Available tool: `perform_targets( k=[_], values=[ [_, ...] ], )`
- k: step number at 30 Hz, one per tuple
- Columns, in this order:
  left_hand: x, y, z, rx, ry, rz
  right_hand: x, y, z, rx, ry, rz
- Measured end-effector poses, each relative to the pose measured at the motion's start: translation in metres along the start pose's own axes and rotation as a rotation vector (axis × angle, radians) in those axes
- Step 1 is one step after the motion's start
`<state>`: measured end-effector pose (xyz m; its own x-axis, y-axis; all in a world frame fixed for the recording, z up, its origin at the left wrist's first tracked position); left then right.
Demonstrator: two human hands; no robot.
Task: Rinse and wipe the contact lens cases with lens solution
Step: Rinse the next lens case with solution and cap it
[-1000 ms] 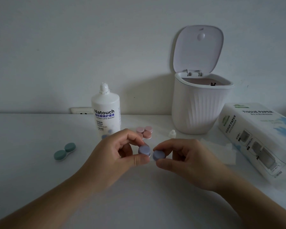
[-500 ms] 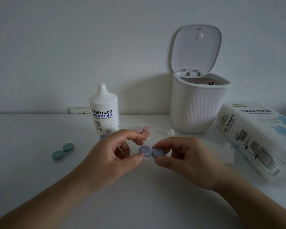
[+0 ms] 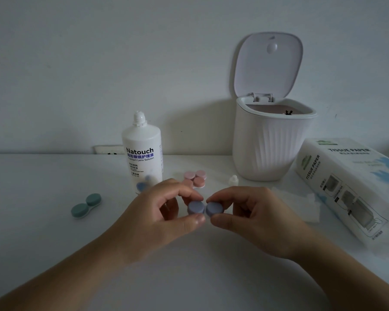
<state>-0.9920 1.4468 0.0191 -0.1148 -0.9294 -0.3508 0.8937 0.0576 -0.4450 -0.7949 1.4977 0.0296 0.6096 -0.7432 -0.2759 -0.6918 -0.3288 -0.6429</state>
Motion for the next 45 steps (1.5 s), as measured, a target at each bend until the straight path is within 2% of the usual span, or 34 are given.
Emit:
perform_targets(
  k=[4, 9, 17, 22, 26, 30, 34, 45],
  values=[
    [0.0016, 0.0019, -0.0005, 0.023, -0.017, -0.027, 0.0, -0.0003, -0.0006, -0.009, 0.006, 0.003],
    [0.0005, -0.0054, -0.0046, -0.033, -0.055, 0.069, -0.0001, -0.0007, -0.001, 0.011, 0.01, -0.01],
    [0.0031, 0.0022, 0.0009, 0.011, -0.064, -0.068, -0.0001, 0.0001, 0.0009, -0.028, 0.038, -0.013],
    [0.0018, -0.0025, -0.0008, -0.053, -0.062, 0.009, 0.0006, 0.0005, 0.0004, -0.007, 0.028, -0.024],
    [0.0035, -0.0011, 0.0011, -0.065, -0.037, -0.041, 0.0002, 0.0006, -0.0005, 0.004, 0.029, -0.027],
    [0.0036, -0.0006, 0.0022, -0.012, -0.045, -0.035, 0.0, 0.0007, -0.0017, -0.006, 0.027, -0.031],
    [0.0027, -0.0025, -0.0001, -0.068, -0.047, 0.001, 0.0002, 0.001, -0.0026, 0.009, 0.02, -0.037],
    [-0.0001, -0.0036, -0.0027, 0.057, -0.086, -0.091, 0.0019, 0.0038, -0.0002, -0.003, -0.005, -0.095]
  ],
)
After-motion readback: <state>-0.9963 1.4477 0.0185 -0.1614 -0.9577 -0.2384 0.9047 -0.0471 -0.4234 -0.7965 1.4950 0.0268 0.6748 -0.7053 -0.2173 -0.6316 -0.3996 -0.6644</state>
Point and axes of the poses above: each hand's wrist, its own x-axis away from the middle knuckle, its own y-axis out of the palm, z = x × y, the point moved 4 cm from there along -x, towards the middle knuckle, and after that the axes turned 2 degrees about x, right-handed, at the moved point
